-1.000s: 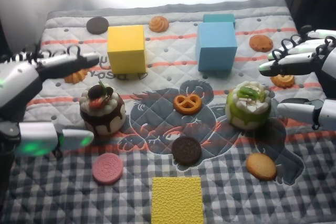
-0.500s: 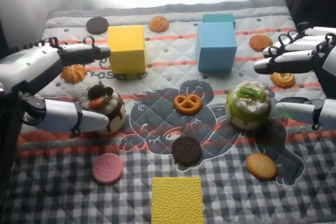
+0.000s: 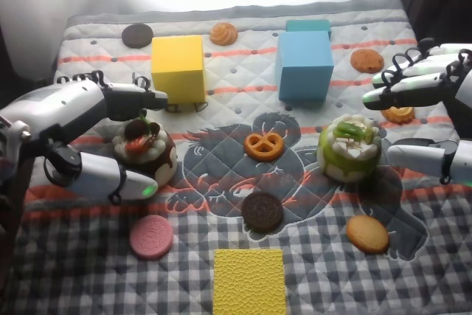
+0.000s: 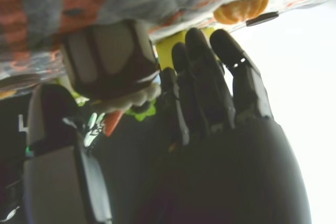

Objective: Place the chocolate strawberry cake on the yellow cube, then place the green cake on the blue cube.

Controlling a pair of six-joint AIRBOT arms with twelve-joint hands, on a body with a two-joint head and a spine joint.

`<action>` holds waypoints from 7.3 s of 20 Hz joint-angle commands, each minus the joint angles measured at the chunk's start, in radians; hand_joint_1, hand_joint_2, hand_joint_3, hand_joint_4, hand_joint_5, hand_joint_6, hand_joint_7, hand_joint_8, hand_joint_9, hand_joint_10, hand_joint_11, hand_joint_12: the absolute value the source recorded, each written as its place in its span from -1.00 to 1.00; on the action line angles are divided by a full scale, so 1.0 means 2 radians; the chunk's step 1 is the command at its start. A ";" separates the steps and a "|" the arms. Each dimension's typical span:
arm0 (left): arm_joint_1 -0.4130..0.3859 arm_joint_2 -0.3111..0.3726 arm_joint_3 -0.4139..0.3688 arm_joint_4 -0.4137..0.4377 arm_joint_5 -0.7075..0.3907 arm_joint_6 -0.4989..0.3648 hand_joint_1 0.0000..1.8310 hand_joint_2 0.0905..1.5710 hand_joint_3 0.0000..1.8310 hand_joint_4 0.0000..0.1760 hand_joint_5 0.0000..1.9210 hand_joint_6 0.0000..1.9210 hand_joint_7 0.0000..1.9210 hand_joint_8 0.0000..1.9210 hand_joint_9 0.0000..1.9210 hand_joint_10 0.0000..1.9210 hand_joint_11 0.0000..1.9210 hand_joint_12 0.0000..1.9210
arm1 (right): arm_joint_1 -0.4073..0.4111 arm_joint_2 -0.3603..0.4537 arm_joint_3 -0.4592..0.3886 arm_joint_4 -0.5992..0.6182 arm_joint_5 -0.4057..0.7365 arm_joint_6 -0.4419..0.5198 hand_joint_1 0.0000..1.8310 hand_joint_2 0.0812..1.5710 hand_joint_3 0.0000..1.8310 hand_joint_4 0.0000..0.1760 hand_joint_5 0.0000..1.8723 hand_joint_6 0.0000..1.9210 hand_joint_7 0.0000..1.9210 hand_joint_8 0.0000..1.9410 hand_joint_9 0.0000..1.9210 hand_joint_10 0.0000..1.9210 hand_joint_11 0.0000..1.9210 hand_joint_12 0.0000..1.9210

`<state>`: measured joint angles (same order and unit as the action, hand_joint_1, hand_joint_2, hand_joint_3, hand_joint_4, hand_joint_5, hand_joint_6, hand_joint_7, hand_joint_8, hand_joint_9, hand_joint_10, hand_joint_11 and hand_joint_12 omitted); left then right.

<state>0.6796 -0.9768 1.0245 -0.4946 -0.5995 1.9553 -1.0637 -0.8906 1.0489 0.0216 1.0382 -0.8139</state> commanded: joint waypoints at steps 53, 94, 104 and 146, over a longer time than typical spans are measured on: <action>-0.187 -0.107 0.186 -0.018 0.047 -0.002 0.12 0.37 -1.00 0.91 0.01 0.02 -0.04 -0.39 -0.18 -0.03 -0.73 0.58 | -0.013 -0.012 0.007 0.001 0.106 0.033 -0.62 0.65 -0.99 -1.00 -0.32 -1.00 -0.30 -1.00 -0.35 -1.00 -0.43 -0.82; -0.095 -0.031 0.057 -0.013 -0.131 -0.002 -0.26 0.03 -1.00 1.00 -1.00 -1.00 -0.88 -1.00 -0.79 -1.00 -1.00 -0.16 | -0.016 -0.019 0.015 0.014 0.111 0.036 -0.43 0.47 -1.00 -1.00 -0.43 -1.00 -0.39 -1.00 -0.40 -1.00 -0.51 -0.82; 0.055 0.073 -0.091 0.048 -0.339 -0.112 -0.26 -0.03 -1.00 0.75 -1.00 -1.00 -1.00 -1.00 -0.96 -0.99 -0.99 -0.99 | 0.016 -0.047 0.034 0.005 0.055 0.036 -0.01 0.20 -1.00 -0.01 -0.65 -1.00 -0.52 -1.00 -0.52 -1.00 -0.92 -0.11; 0.086 0.058 -0.097 0.036 -0.348 -0.123 -0.14 0.07 -0.99 1.00 -1.00 -1.00 -0.99 -1.00 -1.00 -1.00 -1.00 -1.00 | 0.216 -0.170 0.189 0.011 -0.051 0.063 0.48 0.44 -1.00 -1.00 -0.03 0.16 -0.06 0.13 -0.19 0.34 -0.45 0.28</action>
<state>0.8528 -0.8608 0.8268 -0.4496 -1.1786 1.7164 -0.6495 -1.2381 1.4284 0.0254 0.8238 -0.6930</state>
